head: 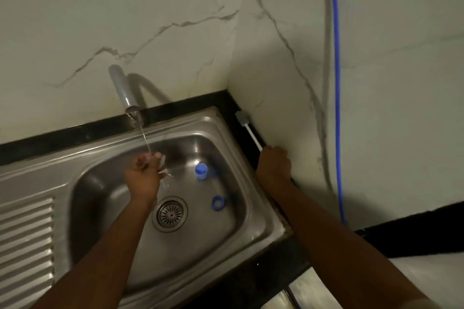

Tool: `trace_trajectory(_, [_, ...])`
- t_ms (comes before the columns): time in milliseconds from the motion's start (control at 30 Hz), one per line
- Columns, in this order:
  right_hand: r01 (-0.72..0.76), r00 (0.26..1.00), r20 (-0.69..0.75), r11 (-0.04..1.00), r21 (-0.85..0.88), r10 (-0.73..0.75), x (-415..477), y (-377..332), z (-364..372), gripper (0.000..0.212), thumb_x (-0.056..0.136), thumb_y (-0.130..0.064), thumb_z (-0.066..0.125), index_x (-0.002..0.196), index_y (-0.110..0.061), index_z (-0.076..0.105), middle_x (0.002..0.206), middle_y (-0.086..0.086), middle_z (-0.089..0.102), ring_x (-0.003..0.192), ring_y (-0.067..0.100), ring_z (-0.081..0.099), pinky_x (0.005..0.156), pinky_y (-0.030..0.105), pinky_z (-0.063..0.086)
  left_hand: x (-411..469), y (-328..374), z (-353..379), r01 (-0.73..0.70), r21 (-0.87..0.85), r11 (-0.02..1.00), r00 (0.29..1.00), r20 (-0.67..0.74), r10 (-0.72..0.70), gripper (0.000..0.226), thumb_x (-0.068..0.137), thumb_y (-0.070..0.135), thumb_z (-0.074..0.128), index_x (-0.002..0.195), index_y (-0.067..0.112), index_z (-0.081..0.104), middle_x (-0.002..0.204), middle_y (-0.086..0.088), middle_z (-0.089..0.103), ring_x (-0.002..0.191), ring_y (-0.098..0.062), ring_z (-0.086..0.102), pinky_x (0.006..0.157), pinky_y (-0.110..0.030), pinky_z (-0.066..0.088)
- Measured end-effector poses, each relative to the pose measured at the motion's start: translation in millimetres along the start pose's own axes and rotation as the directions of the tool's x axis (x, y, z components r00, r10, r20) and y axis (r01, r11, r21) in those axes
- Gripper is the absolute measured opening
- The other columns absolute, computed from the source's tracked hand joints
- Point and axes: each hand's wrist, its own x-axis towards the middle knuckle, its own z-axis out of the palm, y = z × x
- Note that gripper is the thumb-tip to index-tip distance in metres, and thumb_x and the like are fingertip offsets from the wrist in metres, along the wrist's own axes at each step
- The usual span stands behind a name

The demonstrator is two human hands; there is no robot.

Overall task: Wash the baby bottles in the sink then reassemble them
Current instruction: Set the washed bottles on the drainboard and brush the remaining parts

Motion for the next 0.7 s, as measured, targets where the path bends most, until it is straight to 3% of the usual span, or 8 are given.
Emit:
trace_trajectory(67, [-0.006, 0.999, 0.052, 0.999, -0.041, 0.008, -2, 13, 10, 0.024, 0.1, -0.013, 0.045, 0.12, -0.006, 0.057, 0.12, 0.012, 0.063, 0.11, 0.026, 0.059, 0.086, 0.032, 0.05, -1, 2, 4, 0.128, -0.109, 0.986, 0.992, 0.029, -0.126, 0.013, 0.098, 0.004, 0.057, 0.091, 0.015, 0.058, 0.092, -0.005, 0.062, 0.078, -0.015, 0.061, 0.06, -0.02, 0.057])
trace_trajectory(233, [0.166, 0.985, 0.057, 0.985, -0.044, -0.164, 1, 26, 22, 0.025, 0.101, -0.016, 0.042, 0.121, -0.006, 0.053, 0.123, 0.013, 0.058, 0.113, 0.029, 0.055, 0.094, 0.035, 0.045, 8, 7, 6, 0.447, -0.326, 0.833, 0.894, 0.128, -0.43, 0.018, 0.097, -0.009, 0.047, 0.09, 0.005, 0.055, 0.099, -0.009, 0.056, 0.091, -0.014, 0.058, 0.076, -0.022, 0.059])
trace_trajectory(300, [0.182, 0.978, 0.096, 0.982, 0.048, -0.186, 2, 25, 18, 0.024, 0.102, -0.016, 0.04, 0.12, -0.006, 0.053, 0.123, 0.015, 0.057, 0.112, 0.029, 0.055, 0.093, 0.034, 0.043, 10, 11, 5, 0.471, -0.39, 0.791, 0.88, 0.147, -0.451, 0.015, 0.098, -0.008, 0.047, 0.092, 0.003, 0.056, 0.1, -0.009, 0.058, 0.093, -0.016, 0.06, 0.084, -0.024, 0.059])
trace_trajectory(367, [0.093, 0.98, 0.144, 0.953, 0.288, -0.139, -1, 20, 8, 0.023, 0.102, -0.015, 0.04, 0.116, -0.003, 0.054, 0.12, 0.019, 0.056, 0.105, 0.03, 0.057, 0.088, 0.035, 0.045, 12, 15, 6, 0.483, -0.432, 0.762, 0.873, 0.171, -0.457, 0.011, 0.099, -0.004, 0.05, 0.094, -0.001, 0.059, 0.097, -0.011, 0.062, 0.093, -0.017, 0.064, 0.083, -0.025, 0.06])
trace_trajectory(433, [-0.015, 0.978, 0.18, 0.828, 0.56, -0.104, -10, 2, -12, 0.025, 0.101, -0.018, 0.042, 0.105, 0.001, 0.057, 0.11, 0.02, 0.06, 0.094, 0.032, 0.06, 0.081, 0.038, 0.051, 13, 22, 2, 0.477, -0.457, 0.75, 0.877, 0.2, -0.436, 0.01, 0.099, 0.002, 0.052, 0.098, -0.001, 0.061, 0.098, -0.013, 0.065, 0.095, -0.02, 0.065, 0.082, -0.028, 0.06])
trace_trajectory(533, [-0.26, 0.904, 0.395, 0.522, 0.813, -0.165, -44, -25, -53, 0.023, 0.096, -0.019, 0.041, 0.084, -0.007, 0.057, 0.083, 0.013, 0.062, 0.065, 0.024, 0.059, 0.062, 0.039, 0.05, 16, 28, -2, 0.476, -0.445, 0.758, 0.879, 0.224, -0.421, 0.015, 0.1, 0.014, 0.056, 0.108, 0.004, 0.063, 0.102, -0.012, 0.068, 0.095, -0.02, 0.065, 0.09, -0.035, 0.056])
trace_trajectory(600, [-0.461, 0.773, 0.541, 0.294, 0.837, -0.332, -74, -41, -77, 0.022, 0.098, -0.019, 0.043, 0.088, -0.008, 0.059, 0.071, 0.01, 0.056, 0.05, 0.014, 0.046, 0.047, 0.029, 0.038, 20, 30, -10, 0.479, -0.468, 0.742, 0.878, 0.237, -0.417, 0.019, 0.101, 0.017, 0.055, 0.112, 0.004, 0.064, 0.098, -0.013, 0.071, 0.091, -0.02, 0.067, 0.093, -0.034, 0.053])
trace_trajectory(700, [-0.642, 0.592, 0.59, 0.121, 0.757, -0.549, -107, -56, -95, 0.02, 0.102, -0.018, 0.043, 0.114, -0.007, 0.055, 0.068, 0.006, 0.052, 0.043, 0.005, 0.035, 0.035, 0.015, 0.026, 26, 37, -18, 0.499, -0.499, 0.708, 0.866, 0.259, -0.427, 0.018, 0.1, 0.015, 0.054, 0.104, 0.001, 0.065, 0.096, -0.015, 0.071, 0.087, -0.021, 0.068, 0.093, -0.033, 0.056])
